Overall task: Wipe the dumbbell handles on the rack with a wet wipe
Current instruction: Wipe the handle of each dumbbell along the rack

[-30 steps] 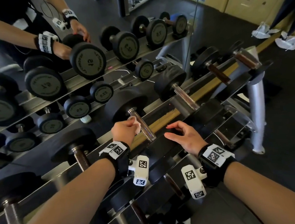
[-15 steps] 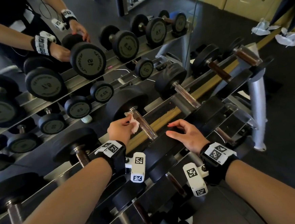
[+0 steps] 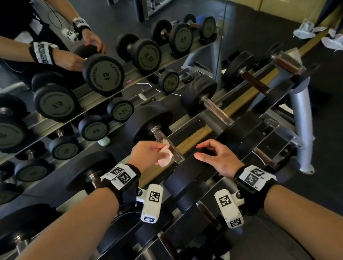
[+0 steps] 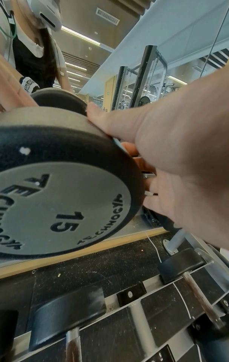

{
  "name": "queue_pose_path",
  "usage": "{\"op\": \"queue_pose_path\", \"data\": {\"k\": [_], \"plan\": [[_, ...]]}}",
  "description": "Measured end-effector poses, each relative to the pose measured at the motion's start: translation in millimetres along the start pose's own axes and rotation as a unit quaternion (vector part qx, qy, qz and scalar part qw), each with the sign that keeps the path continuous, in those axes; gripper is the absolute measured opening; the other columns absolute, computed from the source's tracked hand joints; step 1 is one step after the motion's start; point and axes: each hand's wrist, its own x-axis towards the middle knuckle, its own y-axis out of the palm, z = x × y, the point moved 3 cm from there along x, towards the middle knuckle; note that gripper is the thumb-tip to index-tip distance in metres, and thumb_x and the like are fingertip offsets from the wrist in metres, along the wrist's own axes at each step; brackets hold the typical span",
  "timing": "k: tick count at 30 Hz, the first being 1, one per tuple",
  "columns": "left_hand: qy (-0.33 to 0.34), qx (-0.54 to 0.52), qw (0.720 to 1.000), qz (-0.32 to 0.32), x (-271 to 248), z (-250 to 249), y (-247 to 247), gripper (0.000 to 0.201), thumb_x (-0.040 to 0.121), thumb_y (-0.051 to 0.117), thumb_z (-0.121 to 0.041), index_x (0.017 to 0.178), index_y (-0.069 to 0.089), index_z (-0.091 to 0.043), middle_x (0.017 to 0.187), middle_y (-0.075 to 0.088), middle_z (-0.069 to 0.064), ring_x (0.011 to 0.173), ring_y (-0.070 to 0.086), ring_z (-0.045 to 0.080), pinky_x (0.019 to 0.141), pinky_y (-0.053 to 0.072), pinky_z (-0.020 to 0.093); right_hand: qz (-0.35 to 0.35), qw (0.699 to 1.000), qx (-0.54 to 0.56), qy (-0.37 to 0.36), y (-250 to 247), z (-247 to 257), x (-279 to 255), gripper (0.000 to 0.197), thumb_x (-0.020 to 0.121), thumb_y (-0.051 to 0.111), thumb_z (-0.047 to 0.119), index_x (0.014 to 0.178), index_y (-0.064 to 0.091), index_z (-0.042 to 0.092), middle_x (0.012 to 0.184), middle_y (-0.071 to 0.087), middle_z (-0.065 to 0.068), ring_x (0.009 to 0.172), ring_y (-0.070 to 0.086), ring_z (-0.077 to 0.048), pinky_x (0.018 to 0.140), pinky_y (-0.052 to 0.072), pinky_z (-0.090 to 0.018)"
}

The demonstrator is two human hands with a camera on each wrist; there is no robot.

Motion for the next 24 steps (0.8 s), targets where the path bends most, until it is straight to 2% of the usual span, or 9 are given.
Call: {"op": "queue_pose_path", "data": {"k": [3, 6, 10, 14, 17, 19, 20, 22, 24], "plan": [[0.022, 0.022, 0.999, -0.011, -2, -12, -14, 0.021, 0.079, 0.079, -0.015, 0.1, 0.076, -0.014, 0.094, 0.074, 0.007, 0.089, 0.072, 0.022, 0.08, 0.061, 0.039, -0.003, 1.0, 0.004, -0.006, 1, -2, 0, 0.035, 0.082, 0.077, 0.032, 0.113, 0.064, 0.022, 0.111, 0.067, -0.001, 0.106, 0.064, -0.015, 0.093, 0.053, -0.028], [0.036, 0.046, 0.998, -0.001, -1, -23, -22, 0.026, 0.082, 0.077, -0.014, 0.107, 0.072, -0.009, 0.105, 0.069, 0.009, 0.094, 0.069, 0.026, 0.078, 0.061, 0.043, -0.004, 1.0, -0.002, -0.01, 1, -4, 0, 0.034, 0.082, 0.077, 0.034, 0.111, 0.064, 0.024, 0.109, 0.067, 0.003, 0.104, 0.064, -0.01, 0.086, 0.052, -0.021], [0.035, 0.033, 0.998, 0.031, 4, -33, -24, 0.022, 0.08, 0.079, -0.022, 0.099, 0.067, -0.017, 0.096, 0.073, 0.005, 0.081, 0.073, 0.022, 0.059, 0.058, 0.031, -0.003, 1.0, 0.007, -0.013, 0, -8, 3, 0.033, 0.082, 0.077, 0.035, 0.11, 0.064, 0.026, 0.109, 0.067, 0.003, 0.104, 0.064, -0.009, 0.091, 0.05, -0.024], [0.032, 0.047, 0.998, -0.007, 13, -37, -12, 0.034, 0.076, 0.082, -0.022, 0.102, 0.06, -0.017, 0.094, 0.071, 0.002, 0.072, 0.072, 0.02, 0.051, 0.054, 0.024, -0.005, 1.0, 0.014, -0.017, 1, -11, 3, 0.031, 0.081, 0.078, 0.036, 0.108, 0.064, 0.029, 0.106, 0.068, 0.008, 0.097, 0.064, 0.001, 0.086, 0.048, -0.018], [0.045, 0.07, 0.996, -0.044, 20, -37, -6, 0.031, 0.076, 0.082, -0.018, 0.1, 0.061, -0.017, 0.098, 0.067, 0.002, 0.073, 0.068, 0.015, 0.059, 0.059, 0.027, -0.009, 1.0, 0.017, -0.017, 2, -13, 5, 0.032, 0.081, 0.078, 0.036, 0.109, 0.064, 0.028, 0.105, 0.069, 0.009, 0.096, 0.064, 0.003, 0.085, 0.047, -0.016], [0.082, 0.115, 0.988, -0.067, 22, -40, -6, 0.033, 0.076, 0.082, -0.021, 0.1, 0.06, -0.022, 0.098, 0.063, -0.009, 0.081, 0.063, 0.006, 0.068, 0.057, 0.027, -0.014, 1.0, 0.016, -0.022, 1, -13, 5, 0.032, 0.082, 0.078, 0.035, 0.109, 0.064, 0.027, 0.106, 0.068, 0.009, 0.097, 0.063, 0.004, 0.084, 0.046, -0.013], [0.105, 0.139, 0.982, -0.075, 21, -42, -6, 0.034, 0.076, 0.081, -0.021, 0.1, 0.058, -0.024, 0.097, 0.06, -0.012, 0.083, 0.059, 0.001, 0.07, 0.052, 0.023, -0.016, 0.999, 0.014, -0.025, 1, -13, 5, 0.032, 0.082, 0.078, 0.034, 0.109, 0.064, 0.026, 0.106, 0.068, 0.009, 0.097, 0.063, 0.005, 0.082, 0.046, -0.01], [0.152, 0.188, 0.967, -0.078, 20, -45, -3, 0.035, 0.075, 0.08, -0.02, 0.098, 0.054, -0.025, 0.097, 0.055, -0.012, 0.083, 0.054, 0.002, 0.071, 0.042, 0.018, -0.017, 0.999, 0.017, -0.029, 2, -13, 5, 0.031, 0.083, 0.078, 0.032, 0.109, 0.064, 0.025, 0.104, 0.068, 0.01, 0.094, 0.062, 0.008, 0.077, 0.043, -0.002], [0.2, 0.224, 0.952, -0.064, 19, -48, 0, 0.029, 0.077, 0.079, -0.019, 0.096, 0.057, -0.024, 0.101, 0.052, -0.01, 0.086, 0.054, 0.008, 0.076, 0.04, 0.021, -0.018, 0.999, 0.023, -0.032, 3, -13, 4, 0.029, 0.083, 0.078, 0.03, 0.108, 0.065, 0.023, 0.103, 0.068, 0.011, 0.093, 0.061, 0.01, 0.075, 0.041, 0.001]]}}
